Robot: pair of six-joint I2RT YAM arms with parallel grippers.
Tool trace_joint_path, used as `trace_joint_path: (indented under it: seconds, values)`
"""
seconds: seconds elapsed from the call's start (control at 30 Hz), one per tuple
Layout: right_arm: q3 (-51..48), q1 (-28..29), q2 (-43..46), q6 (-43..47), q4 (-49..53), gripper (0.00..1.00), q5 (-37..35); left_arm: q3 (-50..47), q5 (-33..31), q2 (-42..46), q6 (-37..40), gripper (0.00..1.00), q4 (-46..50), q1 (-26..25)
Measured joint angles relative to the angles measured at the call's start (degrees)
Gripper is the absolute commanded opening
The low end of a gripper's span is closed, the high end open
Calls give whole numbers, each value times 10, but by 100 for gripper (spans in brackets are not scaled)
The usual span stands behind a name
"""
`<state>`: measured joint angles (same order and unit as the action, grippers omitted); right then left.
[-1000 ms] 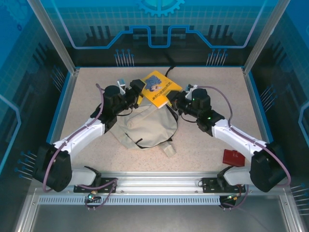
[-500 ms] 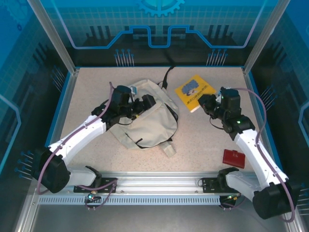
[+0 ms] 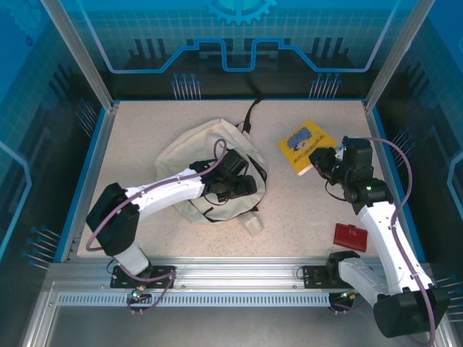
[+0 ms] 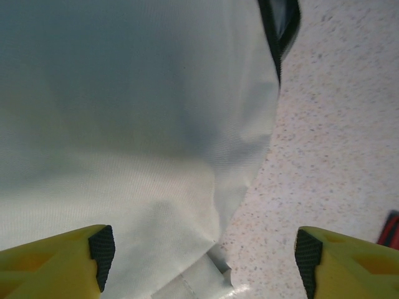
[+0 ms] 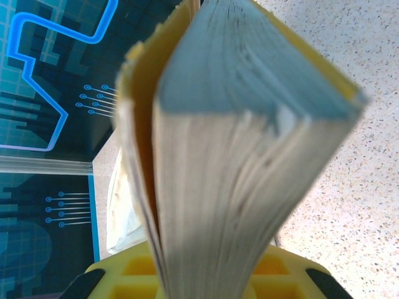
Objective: Pack the student bag
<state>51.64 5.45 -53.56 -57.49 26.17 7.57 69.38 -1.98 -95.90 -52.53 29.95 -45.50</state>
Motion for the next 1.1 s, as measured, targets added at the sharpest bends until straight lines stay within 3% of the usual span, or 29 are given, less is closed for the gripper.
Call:
trace_joint_path:
  seconds: [0.2, 0.57, 0.73, 1.1]
  values:
    - [-3, 0, 0, 0, 0, 12, 4, 68, -47, -70, 6, 67, 42, -19]
    - [-11, 0, 0, 0, 0, 12, 5, 158, -113, -167, 37, 60, 123, -40]
    - [-12, 0, 0, 0, -1, 12, 6, 173, -125, -187, 55, 37, 146, -40]
    - [-12, 0, 0, -1, 0, 12, 6, 172, -128, -163, 64, 1, 148, -39]
